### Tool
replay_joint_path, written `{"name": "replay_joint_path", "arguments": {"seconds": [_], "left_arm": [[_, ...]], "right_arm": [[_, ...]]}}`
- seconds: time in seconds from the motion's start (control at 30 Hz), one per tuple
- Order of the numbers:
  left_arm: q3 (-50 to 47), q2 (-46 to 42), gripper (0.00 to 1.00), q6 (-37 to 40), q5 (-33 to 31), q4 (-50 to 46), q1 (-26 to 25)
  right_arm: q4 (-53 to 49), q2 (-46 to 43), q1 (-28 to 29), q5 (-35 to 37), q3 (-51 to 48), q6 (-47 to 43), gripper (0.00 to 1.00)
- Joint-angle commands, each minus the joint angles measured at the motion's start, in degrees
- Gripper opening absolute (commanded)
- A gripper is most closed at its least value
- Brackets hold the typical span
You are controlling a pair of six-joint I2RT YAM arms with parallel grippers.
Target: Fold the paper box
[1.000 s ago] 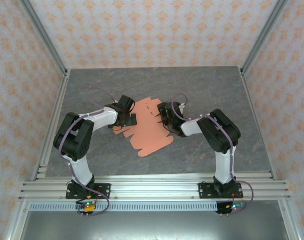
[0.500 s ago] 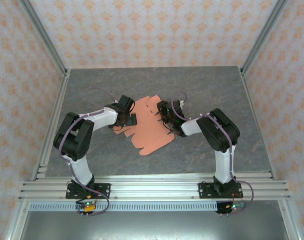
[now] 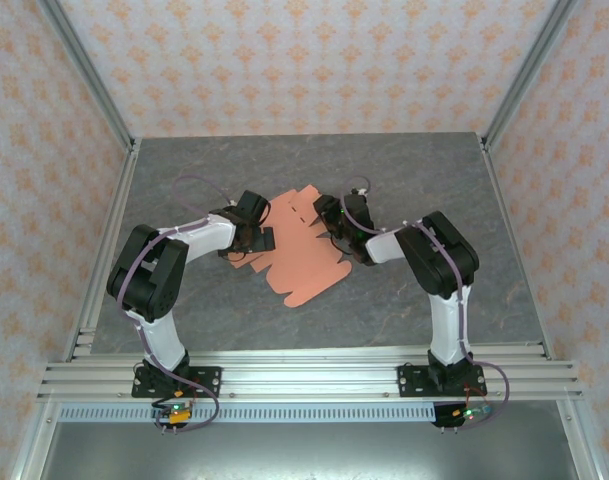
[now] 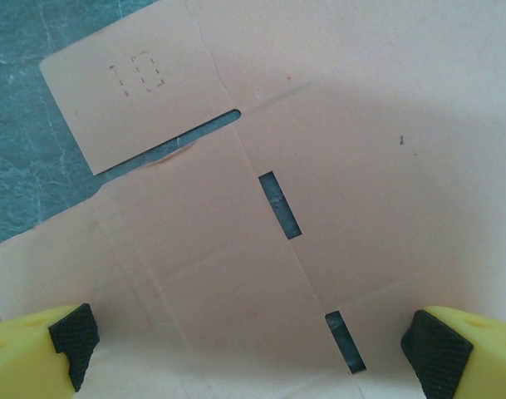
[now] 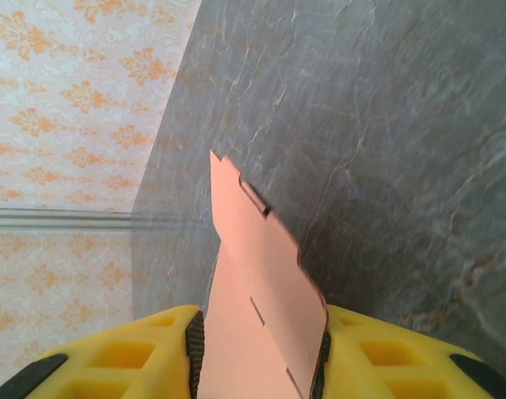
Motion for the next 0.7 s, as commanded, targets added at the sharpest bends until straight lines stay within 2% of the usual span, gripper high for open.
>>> {"name": "replay_joint_path", "arguments": {"seconds": [0.0,0.33,0.53,0.6,0.67], "left_arm": [[-1.0,1.2,1.00,-0.3,1.2,-1.0,0.2],[-0.7,1.7,1.00,-0.3,1.6,-1.1,0.3],[-0.8,1.4,1.00,-0.2,1.6,-1.0,0.2],[-1.1,1.0,1.00,-0.2,1.7,-0.7,0.3],[-2.2,-0.2,1.00,-0.3,2.7,0.7,0.2]], "right_arm": [[3.7,2.3,-1.7,-4.2,2.2,-2.4,0.41],[4.4,5.2,-2.1,-8.7,5.4,-4.5,0.40],[4.3,5.1,-2.3,-9.0,5.6,-5.5,0.35],[3.8,5.2,-2.5,-9.6,6.0,-6.3,0.29],[5.2,5.4,-2.8,-11.3,6.3,-6.8,0.29]]}}
